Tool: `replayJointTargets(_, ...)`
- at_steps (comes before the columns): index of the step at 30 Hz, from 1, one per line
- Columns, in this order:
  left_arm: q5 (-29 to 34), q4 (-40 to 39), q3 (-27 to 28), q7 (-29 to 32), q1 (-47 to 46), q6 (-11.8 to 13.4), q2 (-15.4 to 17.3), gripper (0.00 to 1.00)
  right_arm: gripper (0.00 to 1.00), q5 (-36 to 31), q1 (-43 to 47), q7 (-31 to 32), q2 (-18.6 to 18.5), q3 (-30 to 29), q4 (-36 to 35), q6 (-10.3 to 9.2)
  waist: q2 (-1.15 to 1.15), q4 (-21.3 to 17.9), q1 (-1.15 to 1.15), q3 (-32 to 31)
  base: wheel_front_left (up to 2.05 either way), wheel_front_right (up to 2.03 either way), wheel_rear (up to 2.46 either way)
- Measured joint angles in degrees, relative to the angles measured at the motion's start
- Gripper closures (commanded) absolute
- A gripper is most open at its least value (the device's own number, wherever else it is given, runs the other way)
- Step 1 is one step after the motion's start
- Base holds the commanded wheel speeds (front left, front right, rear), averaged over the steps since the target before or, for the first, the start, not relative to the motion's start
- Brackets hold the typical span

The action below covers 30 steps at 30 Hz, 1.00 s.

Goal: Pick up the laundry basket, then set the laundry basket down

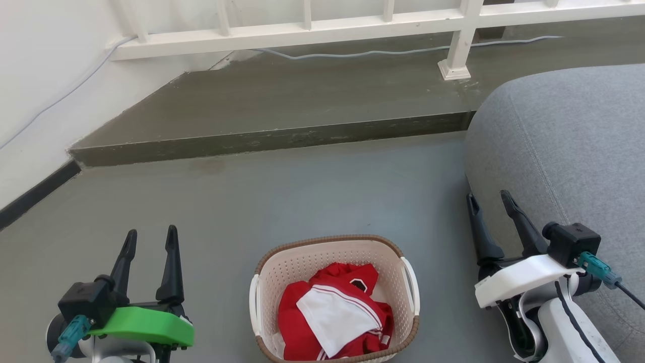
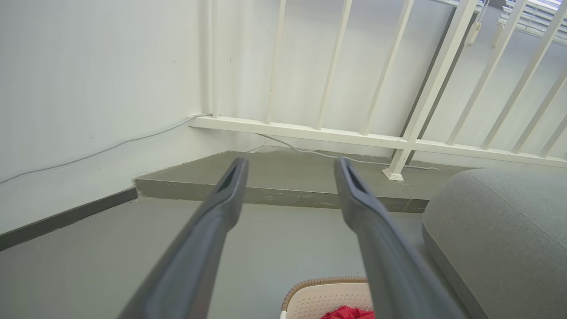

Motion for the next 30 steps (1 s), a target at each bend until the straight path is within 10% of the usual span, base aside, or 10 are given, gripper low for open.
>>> replayJointTargets(6, 0.04, 0.22, -0.09, 0.0, 0.01, -0.08, -0.02, 0.0, 0.0, -0.27, -0.01, 0.0, 0.14, -0.22, 0.0, 0.16, 0.0, -0.1, 0.0, -0.09, 0.0, 0.0, 0.0)
replayJointTargets(7, 0.07, 0.36, -0.21, 0.0, 0.04, -0.27, -0.03, 1.0, 1.0, -0.43, -0.01, 0.0, 0.2, -0.26, 0.0, 0.44, 0.0, -0.1, 0.0, -0.12, 0.0, 0.0, 0.0)
replayJointTargets(30, -11.94, 5.31, 0.45, 3.45, 0.97, -0.48, -0.82, 1.0, 1.0, 12.04, 3.06, 3.23, 1.11, -2.64, 3.41, 0.51, 0.0, 0.19, 0.0, -0.28, 0.0, 0.0, 0.0)
